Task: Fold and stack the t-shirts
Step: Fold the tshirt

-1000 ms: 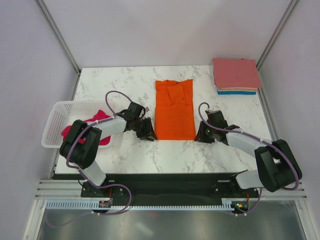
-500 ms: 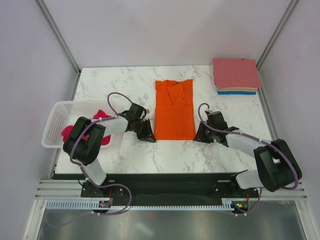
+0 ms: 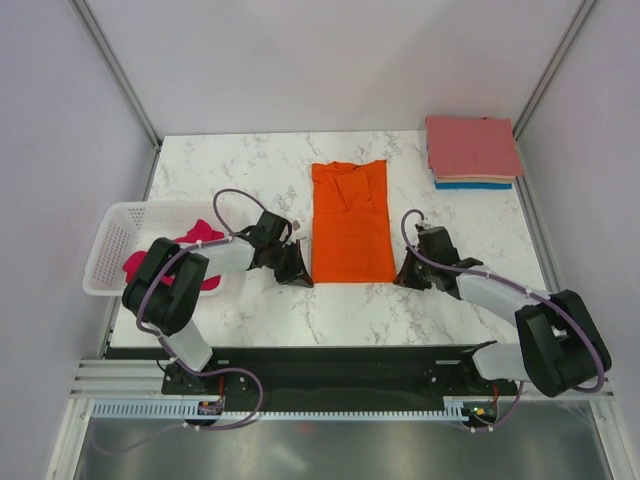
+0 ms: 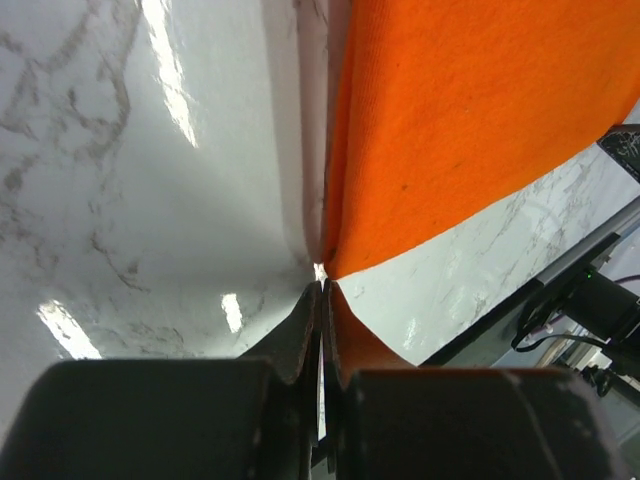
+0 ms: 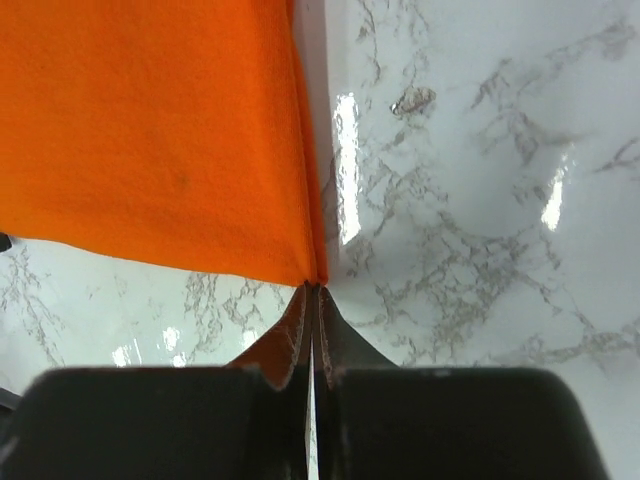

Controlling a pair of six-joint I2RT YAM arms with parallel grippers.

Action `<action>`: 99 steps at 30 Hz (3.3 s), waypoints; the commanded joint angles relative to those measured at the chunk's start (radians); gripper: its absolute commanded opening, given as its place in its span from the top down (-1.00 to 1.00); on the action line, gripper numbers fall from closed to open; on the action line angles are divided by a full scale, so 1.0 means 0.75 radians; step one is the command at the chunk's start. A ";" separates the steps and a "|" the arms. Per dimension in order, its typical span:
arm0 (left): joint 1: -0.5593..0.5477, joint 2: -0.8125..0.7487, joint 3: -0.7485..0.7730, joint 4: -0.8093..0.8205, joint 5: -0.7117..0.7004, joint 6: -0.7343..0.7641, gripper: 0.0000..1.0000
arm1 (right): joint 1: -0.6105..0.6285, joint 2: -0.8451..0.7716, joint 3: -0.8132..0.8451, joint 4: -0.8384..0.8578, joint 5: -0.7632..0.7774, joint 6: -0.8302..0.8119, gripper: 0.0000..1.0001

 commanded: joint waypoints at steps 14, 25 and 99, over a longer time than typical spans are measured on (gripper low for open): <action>-0.226 -0.296 -0.101 -0.031 -0.124 -0.142 0.96 | 0.011 -0.478 -0.107 -0.295 0.076 0.064 1.00; -0.261 -0.266 -0.121 0.006 -0.220 -0.116 0.36 | 0.013 -0.511 -0.176 -0.273 0.052 0.086 1.00; -0.003 0.372 1.345 -0.538 -0.504 0.244 0.96 | -0.140 0.372 1.030 -0.132 0.216 -0.143 1.00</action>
